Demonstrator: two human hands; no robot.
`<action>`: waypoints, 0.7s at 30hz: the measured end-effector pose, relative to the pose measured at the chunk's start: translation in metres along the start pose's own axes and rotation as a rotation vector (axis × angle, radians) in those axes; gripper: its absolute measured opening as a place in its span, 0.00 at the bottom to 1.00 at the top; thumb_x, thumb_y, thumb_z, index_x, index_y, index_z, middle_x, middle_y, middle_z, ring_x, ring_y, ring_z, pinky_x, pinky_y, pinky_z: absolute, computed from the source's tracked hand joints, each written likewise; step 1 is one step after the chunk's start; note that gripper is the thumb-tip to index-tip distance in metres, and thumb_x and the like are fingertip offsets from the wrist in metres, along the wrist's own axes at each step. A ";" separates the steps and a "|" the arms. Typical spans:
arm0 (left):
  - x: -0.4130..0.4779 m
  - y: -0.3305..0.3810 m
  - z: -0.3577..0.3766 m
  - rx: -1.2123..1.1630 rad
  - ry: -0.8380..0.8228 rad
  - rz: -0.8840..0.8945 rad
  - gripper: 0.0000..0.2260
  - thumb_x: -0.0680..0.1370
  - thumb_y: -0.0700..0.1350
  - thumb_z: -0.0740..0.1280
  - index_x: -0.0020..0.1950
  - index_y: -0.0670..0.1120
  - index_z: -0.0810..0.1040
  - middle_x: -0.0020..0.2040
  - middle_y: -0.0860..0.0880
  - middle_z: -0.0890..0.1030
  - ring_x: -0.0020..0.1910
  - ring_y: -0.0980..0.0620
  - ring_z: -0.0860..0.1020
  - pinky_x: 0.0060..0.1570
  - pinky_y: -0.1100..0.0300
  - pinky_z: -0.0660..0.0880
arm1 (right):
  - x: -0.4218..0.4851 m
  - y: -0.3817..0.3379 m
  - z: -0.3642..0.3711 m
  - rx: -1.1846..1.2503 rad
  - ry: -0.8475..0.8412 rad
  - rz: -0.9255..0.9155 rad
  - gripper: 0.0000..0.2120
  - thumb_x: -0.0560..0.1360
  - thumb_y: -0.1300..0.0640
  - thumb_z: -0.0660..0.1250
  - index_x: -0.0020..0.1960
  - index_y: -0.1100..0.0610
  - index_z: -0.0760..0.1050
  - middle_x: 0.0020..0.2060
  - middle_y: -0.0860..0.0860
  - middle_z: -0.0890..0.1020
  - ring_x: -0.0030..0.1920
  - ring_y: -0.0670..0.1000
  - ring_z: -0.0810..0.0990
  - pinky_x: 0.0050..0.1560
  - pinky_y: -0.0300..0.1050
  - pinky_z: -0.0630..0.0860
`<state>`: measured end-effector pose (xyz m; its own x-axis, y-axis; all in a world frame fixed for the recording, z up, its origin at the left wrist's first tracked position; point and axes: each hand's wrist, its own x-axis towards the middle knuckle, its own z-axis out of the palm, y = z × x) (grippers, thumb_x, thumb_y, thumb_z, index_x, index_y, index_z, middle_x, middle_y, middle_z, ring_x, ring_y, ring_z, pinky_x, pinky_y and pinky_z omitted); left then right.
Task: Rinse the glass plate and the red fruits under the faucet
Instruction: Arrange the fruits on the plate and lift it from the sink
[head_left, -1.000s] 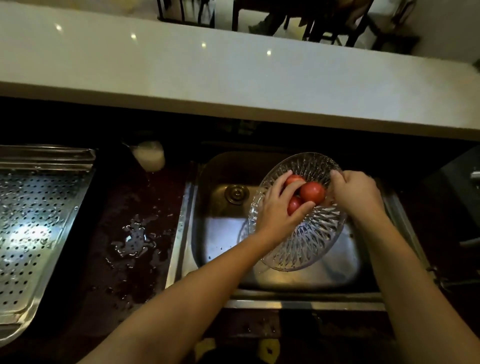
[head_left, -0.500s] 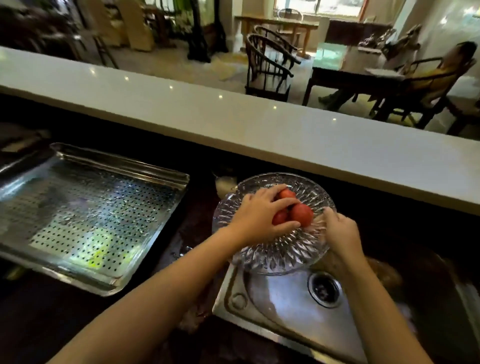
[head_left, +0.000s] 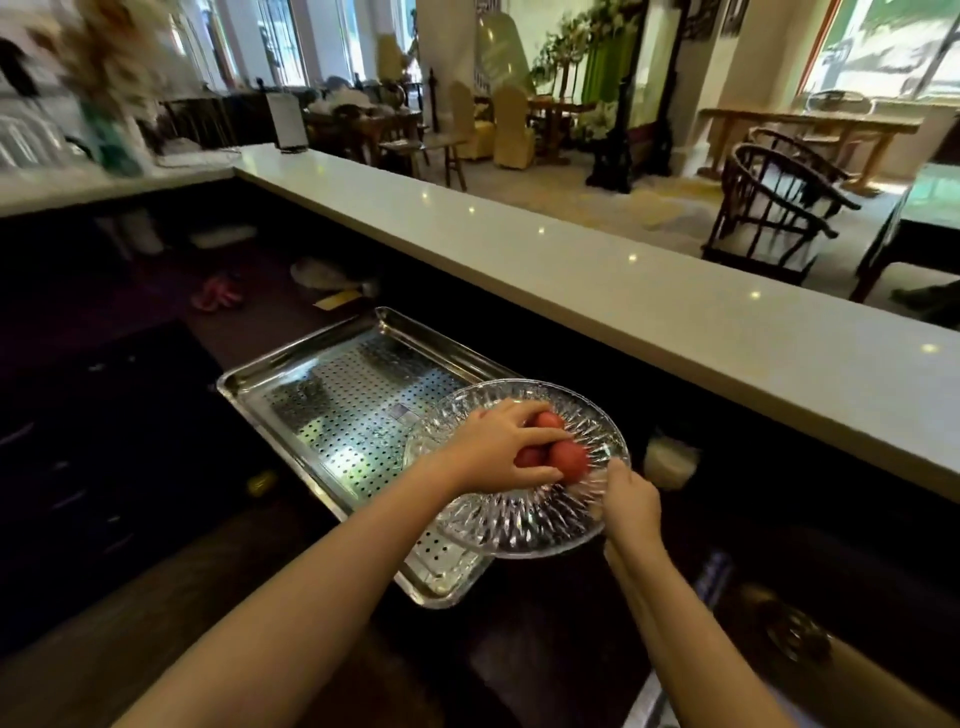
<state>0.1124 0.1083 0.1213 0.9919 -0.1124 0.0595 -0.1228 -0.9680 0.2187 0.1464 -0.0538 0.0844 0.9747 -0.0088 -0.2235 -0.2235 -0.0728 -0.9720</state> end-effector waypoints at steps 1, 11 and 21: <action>0.000 -0.017 0.000 0.002 -0.003 -0.004 0.25 0.72 0.64 0.61 0.69 0.63 0.64 0.75 0.53 0.59 0.72 0.48 0.59 0.71 0.40 0.54 | 0.003 0.002 0.016 0.000 0.011 -0.003 0.17 0.79 0.58 0.56 0.35 0.59 0.75 0.32 0.54 0.78 0.34 0.52 0.76 0.36 0.45 0.71; 0.015 -0.198 -0.013 -0.709 0.417 -0.490 0.20 0.80 0.51 0.58 0.71 0.52 0.65 0.71 0.46 0.69 0.68 0.48 0.68 0.65 0.51 0.66 | 0.036 0.036 0.135 0.008 0.044 0.073 0.21 0.80 0.51 0.54 0.47 0.69 0.73 0.36 0.57 0.74 0.34 0.52 0.70 0.35 0.45 0.66; 0.020 -0.250 0.052 -0.975 0.224 -0.768 0.18 0.81 0.47 0.56 0.71 0.53 0.64 0.73 0.41 0.63 0.68 0.41 0.66 0.64 0.45 0.67 | 0.066 0.069 0.184 -0.291 0.072 0.050 0.16 0.81 0.50 0.53 0.44 0.58 0.74 0.36 0.54 0.76 0.37 0.53 0.74 0.40 0.48 0.72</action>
<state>0.1643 0.3360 0.0170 0.8025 0.5376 -0.2589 0.4135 -0.1883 0.8908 0.1942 0.1240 -0.0113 0.9628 -0.0896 -0.2550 -0.2701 -0.3534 -0.8956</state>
